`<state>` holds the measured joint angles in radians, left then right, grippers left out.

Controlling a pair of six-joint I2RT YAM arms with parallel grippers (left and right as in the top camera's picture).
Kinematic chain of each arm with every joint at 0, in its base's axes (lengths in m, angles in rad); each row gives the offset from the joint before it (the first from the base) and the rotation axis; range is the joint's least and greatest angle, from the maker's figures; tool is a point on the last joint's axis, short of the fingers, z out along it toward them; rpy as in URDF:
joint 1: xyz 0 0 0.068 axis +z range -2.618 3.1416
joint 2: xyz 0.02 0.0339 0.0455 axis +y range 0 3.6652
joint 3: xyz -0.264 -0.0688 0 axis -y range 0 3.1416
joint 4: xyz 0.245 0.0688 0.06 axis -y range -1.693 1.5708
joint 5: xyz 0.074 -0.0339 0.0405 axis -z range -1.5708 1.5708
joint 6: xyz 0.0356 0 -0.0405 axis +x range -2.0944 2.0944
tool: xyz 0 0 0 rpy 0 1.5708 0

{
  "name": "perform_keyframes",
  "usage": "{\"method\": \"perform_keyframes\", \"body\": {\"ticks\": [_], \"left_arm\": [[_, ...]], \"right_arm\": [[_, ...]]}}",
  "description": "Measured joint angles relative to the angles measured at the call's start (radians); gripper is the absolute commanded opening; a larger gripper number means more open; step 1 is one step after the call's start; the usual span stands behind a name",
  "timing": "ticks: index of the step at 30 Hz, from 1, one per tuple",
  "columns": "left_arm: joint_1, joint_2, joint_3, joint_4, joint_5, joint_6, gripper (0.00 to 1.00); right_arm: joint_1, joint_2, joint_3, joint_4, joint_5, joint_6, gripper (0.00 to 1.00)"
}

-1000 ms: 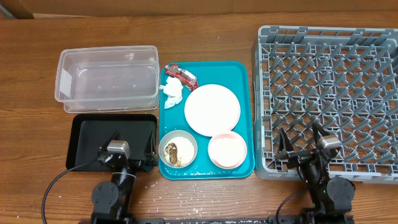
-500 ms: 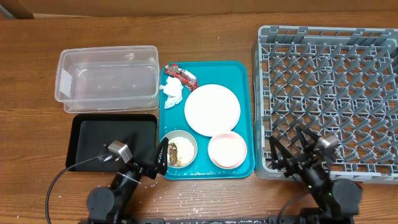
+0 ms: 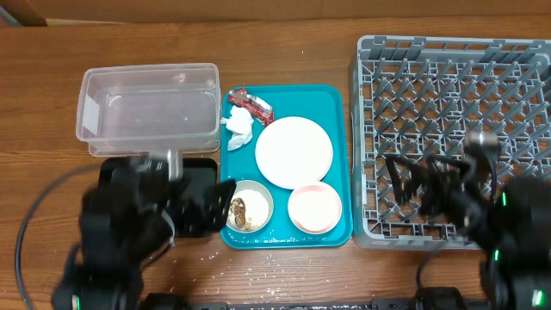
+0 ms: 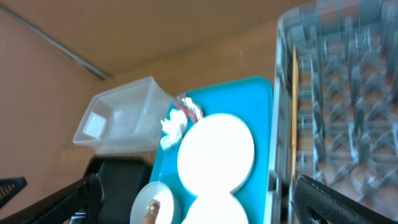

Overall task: Sort waste into correct bins and load items into the dishwasher
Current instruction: 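Reach the left gripper to the white cup on the teal tray and grasp it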

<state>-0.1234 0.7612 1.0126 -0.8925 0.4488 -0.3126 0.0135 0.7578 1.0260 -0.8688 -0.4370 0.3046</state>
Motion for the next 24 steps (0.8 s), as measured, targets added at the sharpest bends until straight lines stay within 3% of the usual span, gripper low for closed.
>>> {"method": "perform_keyframes", "body": {"ticks": [4, 8, 14, 17, 24], "left_arm": [[-0.063, 0.196, 0.108, -0.035, 0.073, 0.007, 1.00], [-0.196, 0.310, 0.128, -0.038, 0.089, 0.034, 1.00], [-0.497, 0.518, 0.131, -0.041, -0.041, 0.050, 1.00], [-0.602, 0.623, 0.131, -0.021, -0.146, 0.033, 0.94], [-0.689, 0.822, 0.131, 0.042, -0.322, -0.002, 0.46]], "right_arm": [[0.000, 0.208, 0.140, -0.113, -0.003, -0.011, 1.00], [0.000, 0.298, 0.171, -0.141, -0.004, -0.014, 1.00], [0.000, 0.322, 0.172, -0.145, -0.004, -0.016, 1.00], [0.000, 0.322, 0.174, -0.158, -0.004, -0.017, 1.00], [0.000, 0.322, 0.175, -0.221, -0.004, -0.018, 1.00]]}}
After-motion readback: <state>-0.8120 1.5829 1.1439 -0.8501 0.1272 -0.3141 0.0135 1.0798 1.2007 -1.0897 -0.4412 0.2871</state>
